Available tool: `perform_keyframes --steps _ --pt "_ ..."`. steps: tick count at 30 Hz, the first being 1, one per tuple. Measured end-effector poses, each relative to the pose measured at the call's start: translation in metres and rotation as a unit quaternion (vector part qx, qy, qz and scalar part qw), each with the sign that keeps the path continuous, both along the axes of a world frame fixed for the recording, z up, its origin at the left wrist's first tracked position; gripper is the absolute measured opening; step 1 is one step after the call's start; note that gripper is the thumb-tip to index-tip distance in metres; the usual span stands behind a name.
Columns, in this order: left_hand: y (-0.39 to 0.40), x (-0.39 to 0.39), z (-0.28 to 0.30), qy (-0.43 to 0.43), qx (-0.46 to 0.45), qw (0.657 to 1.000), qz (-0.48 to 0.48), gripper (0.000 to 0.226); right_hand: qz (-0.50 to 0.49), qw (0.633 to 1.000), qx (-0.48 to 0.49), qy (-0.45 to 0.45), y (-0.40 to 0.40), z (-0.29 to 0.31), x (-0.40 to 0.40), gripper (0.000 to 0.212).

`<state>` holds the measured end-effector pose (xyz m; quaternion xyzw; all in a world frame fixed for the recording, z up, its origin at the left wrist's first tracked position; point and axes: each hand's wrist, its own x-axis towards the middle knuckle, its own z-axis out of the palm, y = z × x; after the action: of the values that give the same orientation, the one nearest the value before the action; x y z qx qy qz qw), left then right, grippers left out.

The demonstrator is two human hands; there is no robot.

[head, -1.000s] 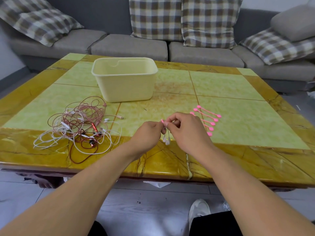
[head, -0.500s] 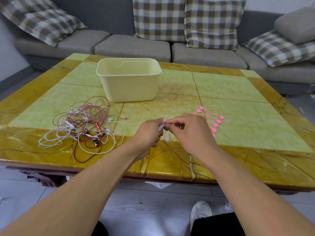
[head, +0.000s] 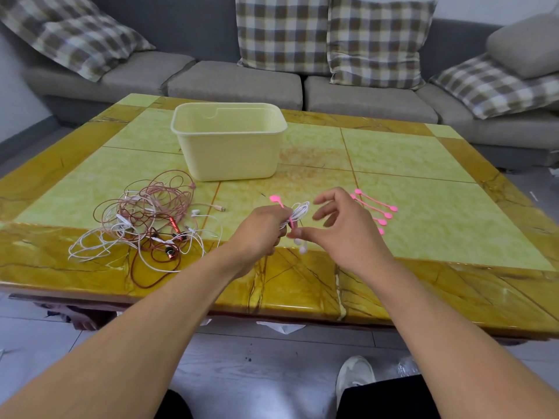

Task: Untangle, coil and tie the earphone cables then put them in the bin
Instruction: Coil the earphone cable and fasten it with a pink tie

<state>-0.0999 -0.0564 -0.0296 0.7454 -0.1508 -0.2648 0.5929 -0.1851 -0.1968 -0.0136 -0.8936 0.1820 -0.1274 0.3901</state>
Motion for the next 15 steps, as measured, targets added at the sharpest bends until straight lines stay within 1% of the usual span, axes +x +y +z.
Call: perform_keyframes --steps 1,2,3,4,6,10,13,15 --pt "0.001 0.000 0.000 -0.017 0.012 1.000 -0.015 0.037 0.026 0.999 -0.035 -0.001 -0.001 0.001 0.000 0.069" --pt "0.003 0.001 0.000 -0.030 0.020 0.999 -0.030 0.037 0.061 0.996 -0.061 0.001 -0.001 0.002 0.000 0.074" --pt "0.004 -0.001 0.001 -0.042 0.025 0.998 -0.046 0.036 0.093 0.993 -0.075 0.002 -0.002 0.002 0.000 0.072" --pt "0.005 -0.002 0.002 -0.054 0.033 0.996 -0.059 0.037 0.118 0.990 -0.082 0.004 -0.003 0.002 0.000 0.066" --pt "0.006 -0.005 0.003 -0.084 0.058 0.992 -0.078 0.038 0.136 0.987 -0.082 0.009 -0.005 -0.002 0.000 0.053" --pt "0.008 -0.004 0.000 -0.121 0.074 0.986 -0.089 0.041 0.130 0.989 -0.071 0.004 -0.010 -0.004 0.001 0.034" --pt "0.010 -0.002 0.000 -0.108 0.055 0.988 -0.093 0.039 0.119 0.992 -0.034 -0.018 -0.013 -0.005 0.002 0.021" --pt "0.010 -0.003 -0.001 -0.090 0.038 0.990 -0.104 0.037 0.118 0.993 -0.009 -0.028 -0.013 -0.007 0.003 0.017"
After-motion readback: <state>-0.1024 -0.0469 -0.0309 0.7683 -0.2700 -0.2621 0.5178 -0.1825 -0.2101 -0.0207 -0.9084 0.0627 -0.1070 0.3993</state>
